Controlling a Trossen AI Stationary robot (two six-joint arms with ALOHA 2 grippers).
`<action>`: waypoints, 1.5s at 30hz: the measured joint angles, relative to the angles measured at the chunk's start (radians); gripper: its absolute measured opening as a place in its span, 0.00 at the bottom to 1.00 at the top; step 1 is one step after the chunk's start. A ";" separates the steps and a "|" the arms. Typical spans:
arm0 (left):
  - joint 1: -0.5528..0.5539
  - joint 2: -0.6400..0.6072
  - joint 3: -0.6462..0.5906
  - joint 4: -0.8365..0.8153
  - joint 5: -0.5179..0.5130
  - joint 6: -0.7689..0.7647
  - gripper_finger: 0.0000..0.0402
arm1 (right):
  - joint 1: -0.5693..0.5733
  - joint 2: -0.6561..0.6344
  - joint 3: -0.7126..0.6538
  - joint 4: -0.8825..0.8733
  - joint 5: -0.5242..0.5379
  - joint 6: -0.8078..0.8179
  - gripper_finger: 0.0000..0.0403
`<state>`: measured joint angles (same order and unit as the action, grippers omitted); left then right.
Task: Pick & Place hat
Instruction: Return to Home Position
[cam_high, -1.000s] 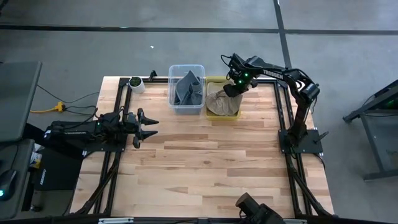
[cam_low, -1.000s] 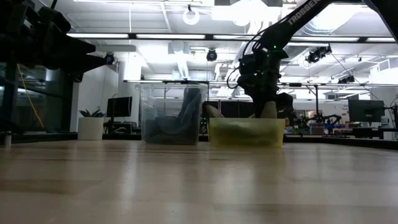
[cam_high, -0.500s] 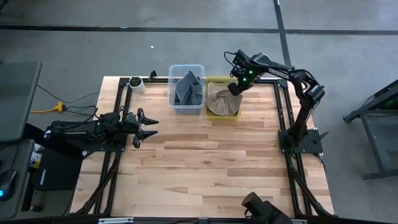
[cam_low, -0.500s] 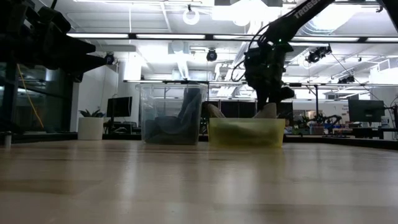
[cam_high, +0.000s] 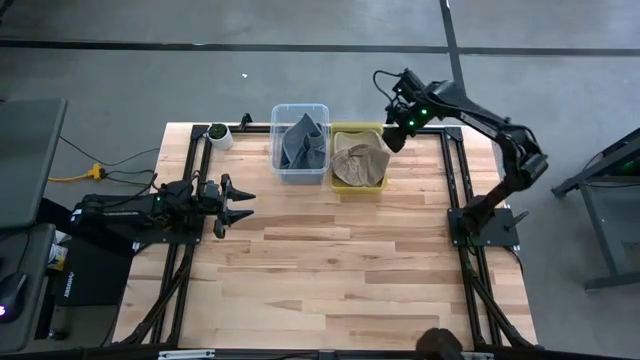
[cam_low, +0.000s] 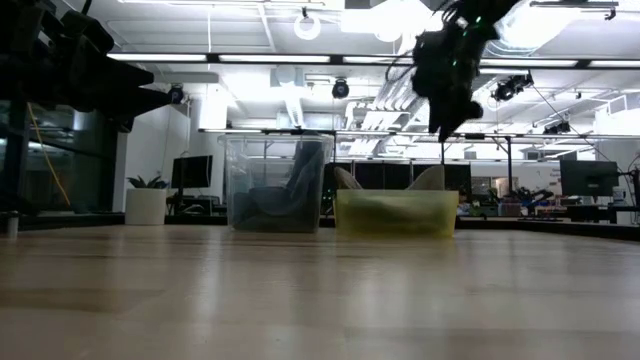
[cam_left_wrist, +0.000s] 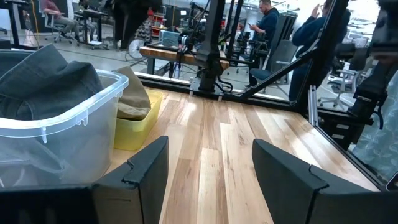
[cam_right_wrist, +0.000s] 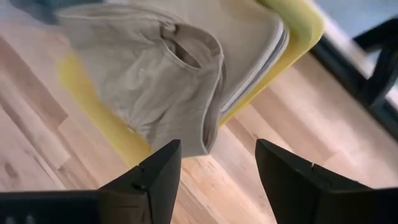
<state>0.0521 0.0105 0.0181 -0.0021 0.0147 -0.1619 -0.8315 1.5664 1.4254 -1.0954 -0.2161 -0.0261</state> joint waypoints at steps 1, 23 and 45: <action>0.000 0.000 0.000 0.000 0.000 0.000 0.52 | 0.002 -0.021 0.000 0.001 0.000 -0.008 0.50; 0.000 0.000 0.000 0.000 0.000 0.000 0.52 | 0.160 -0.542 -0.226 0.279 -0.232 -0.013 0.08; 0.000 0.000 0.000 0.000 0.000 0.000 0.52 | 0.160 -1.193 -1.004 0.992 -0.435 0.396 0.00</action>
<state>0.0521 0.0105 0.0181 -0.0021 0.0147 -0.1622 -0.6720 0.3732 0.4216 -0.1034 -0.6509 0.3696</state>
